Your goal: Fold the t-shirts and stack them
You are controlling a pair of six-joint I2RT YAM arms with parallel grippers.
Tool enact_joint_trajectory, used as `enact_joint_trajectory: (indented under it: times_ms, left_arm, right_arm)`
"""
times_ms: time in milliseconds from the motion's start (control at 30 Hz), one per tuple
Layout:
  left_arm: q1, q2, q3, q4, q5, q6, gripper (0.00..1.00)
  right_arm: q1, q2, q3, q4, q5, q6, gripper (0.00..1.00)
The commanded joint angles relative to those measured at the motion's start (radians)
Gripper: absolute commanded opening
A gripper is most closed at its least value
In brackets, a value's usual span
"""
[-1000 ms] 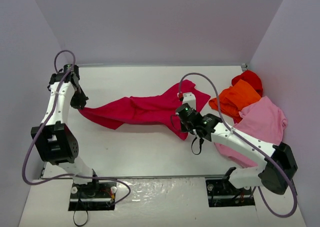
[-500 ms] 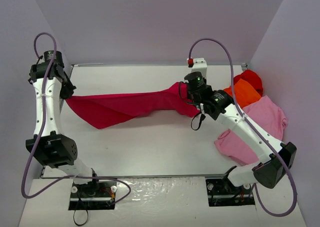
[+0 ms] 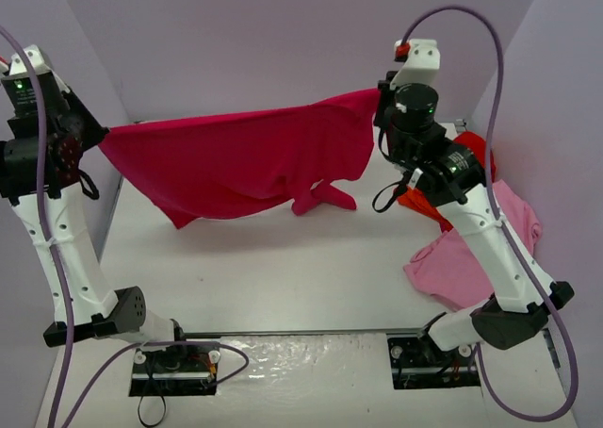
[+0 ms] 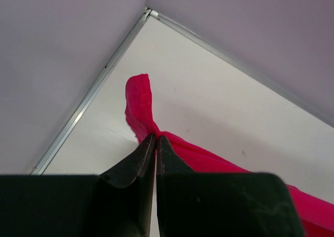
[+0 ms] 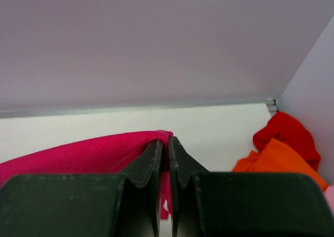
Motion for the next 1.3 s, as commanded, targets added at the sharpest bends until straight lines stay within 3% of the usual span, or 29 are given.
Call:
enact_joint_trajectory:
  times_ms: [0, 267, 567, 667, 833, 1067, 1267]
  left_arm:
    - [0.017, 0.001, 0.167, 0.005, -0.036, 0.038, 0.00]
    - [0.016, -0.090, 0.222, 0.004, -0.044, 0.032, 0.00]
    - [-0.055, -0.183, 0.226, 0.032, -0.187, 0.062, 0.00]
    - [-0.139, -0.155, 0.209, 0.032, -0.298, 0.101, 0.00]
    - [-0.167, -0.081, 0.155, 0.026, -0.242, 0.101, 0.00]
    - [-0.161, 0.060, 0.123, 0.002, -0.140, 0.087, 0.00]
    - [-0.151, 0.118, 0.111, -0.001, -0.117, 0.079, 0.00]
  right_arm:
    - [-0.029, -0.045, 0.165, 0.127, 0.130, -0.156, 0.00]
    - [-0.029, -0.202, 0.211, 0.209, 0.036, -0.205, 0.00]
    - [-0.027, -0.331, 0.208, 0.221, -0.020, -0.181, 0.00]
    - [-0.025, -0.253, 0.225, 0.238, 0.073, -0.265, 0.00]
    - [-0.024, -0.098, 0.246, 0.221, 0.133, -0.309, 0.00]
    - [-0.143, 0.110, 0.254, 0.207, -0.044, -0.188, 0.00]
    - [-0.252, 0.145, 0.230, 0.184, -0.160, -0.098, 0.00]
